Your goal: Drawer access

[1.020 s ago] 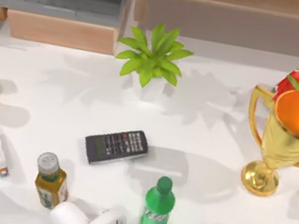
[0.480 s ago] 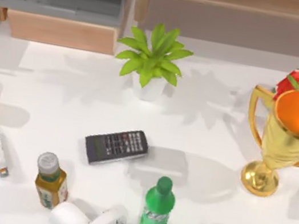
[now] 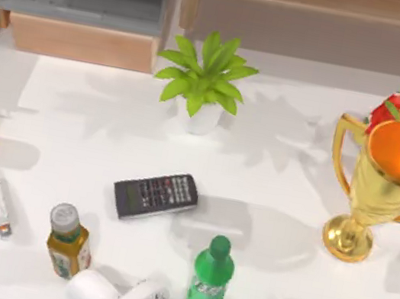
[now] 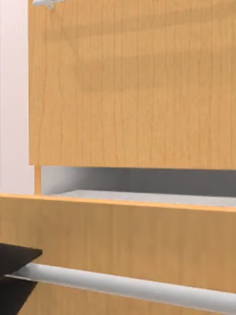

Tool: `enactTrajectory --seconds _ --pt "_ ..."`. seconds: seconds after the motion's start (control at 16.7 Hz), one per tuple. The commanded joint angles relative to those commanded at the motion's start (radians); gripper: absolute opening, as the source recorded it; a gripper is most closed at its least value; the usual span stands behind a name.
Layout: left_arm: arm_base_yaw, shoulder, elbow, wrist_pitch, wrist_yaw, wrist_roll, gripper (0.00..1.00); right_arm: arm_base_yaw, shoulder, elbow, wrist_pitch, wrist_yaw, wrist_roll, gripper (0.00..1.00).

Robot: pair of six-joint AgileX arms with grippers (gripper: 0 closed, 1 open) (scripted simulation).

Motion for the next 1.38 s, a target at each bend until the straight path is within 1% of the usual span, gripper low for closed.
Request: enactTrajectory --seconds 0.24,0.48,1.26,1.32,1.38 --pt "0.064 -0.045 -0.107 0.061 0.062 -0.001 0.0 0.0 0.0 0.0 0.0 0.0 0.0 1.0" --pt "0.066 -0.046 -0.11 0.063 0.064 -0.001 0.0 0.0 0.0 0.0 0.0 0.0 0.0 1.0" --pt "0.066 -0.046 -0.11 0.063 0.064 -0.001 0.98 0.0 0.0 0.0 0.0 0.0 0.0 1.0" --pt "0.066 -0.046 -0.11 0.063 0.064 -0.001 1.0 0.0 0.0 0.0 0.0 0.0 0.0 1.0" --pt "0.066 -0.046 -0.11 0.063 0.064 -0.001 1.0 0.0 0.0 0.0 0.0 0.0 0.0 1.0"
